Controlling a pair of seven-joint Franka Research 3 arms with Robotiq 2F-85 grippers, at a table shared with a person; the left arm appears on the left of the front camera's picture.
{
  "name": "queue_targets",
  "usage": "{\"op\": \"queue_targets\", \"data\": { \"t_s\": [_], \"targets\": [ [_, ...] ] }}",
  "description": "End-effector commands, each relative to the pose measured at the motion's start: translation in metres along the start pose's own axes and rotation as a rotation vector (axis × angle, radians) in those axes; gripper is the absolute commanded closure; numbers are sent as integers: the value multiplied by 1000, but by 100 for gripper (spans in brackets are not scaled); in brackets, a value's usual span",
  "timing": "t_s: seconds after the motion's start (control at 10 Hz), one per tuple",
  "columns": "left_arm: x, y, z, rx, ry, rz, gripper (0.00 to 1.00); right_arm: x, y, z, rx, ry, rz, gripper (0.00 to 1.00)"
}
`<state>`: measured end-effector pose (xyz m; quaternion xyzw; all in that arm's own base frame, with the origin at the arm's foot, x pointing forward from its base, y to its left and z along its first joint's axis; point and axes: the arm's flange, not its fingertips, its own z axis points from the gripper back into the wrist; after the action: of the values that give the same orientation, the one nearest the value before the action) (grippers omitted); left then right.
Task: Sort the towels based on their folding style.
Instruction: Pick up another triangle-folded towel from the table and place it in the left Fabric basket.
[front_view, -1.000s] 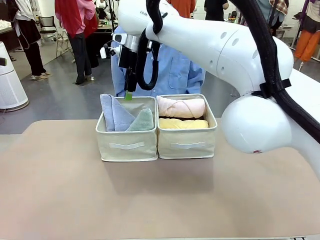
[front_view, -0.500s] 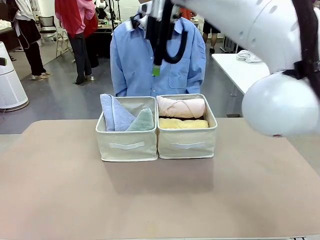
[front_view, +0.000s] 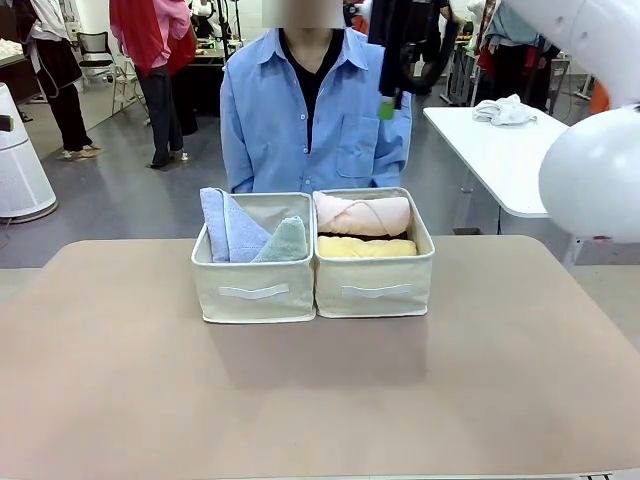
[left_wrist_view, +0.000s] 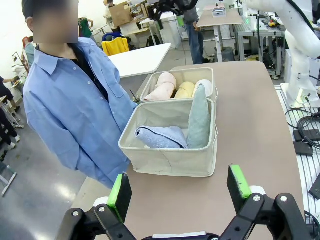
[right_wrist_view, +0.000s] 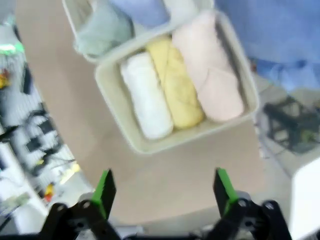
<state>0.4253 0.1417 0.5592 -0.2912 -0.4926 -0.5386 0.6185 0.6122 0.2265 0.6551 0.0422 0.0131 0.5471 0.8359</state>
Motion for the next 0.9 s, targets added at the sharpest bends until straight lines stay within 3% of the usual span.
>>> {"op": "queue_targets", "data": {
  "t_s": [0.0,0.4,0.6,0.8],
  "targets": [
    [1,-1,1,4,-18,-11,0,-111,95,-93,54,90,-117,0],
    [1,-1,1,4,-18,-11,0,-158,105,-82,121,171,-310,0],
    [1,-1,1,4,-18,-11,0,-164,99,-75,-27,52,-318,0],
    [1,-1,1,4,-18,-11,0,-168,60,-81,-154,-71,-124,0]
  ]
}}
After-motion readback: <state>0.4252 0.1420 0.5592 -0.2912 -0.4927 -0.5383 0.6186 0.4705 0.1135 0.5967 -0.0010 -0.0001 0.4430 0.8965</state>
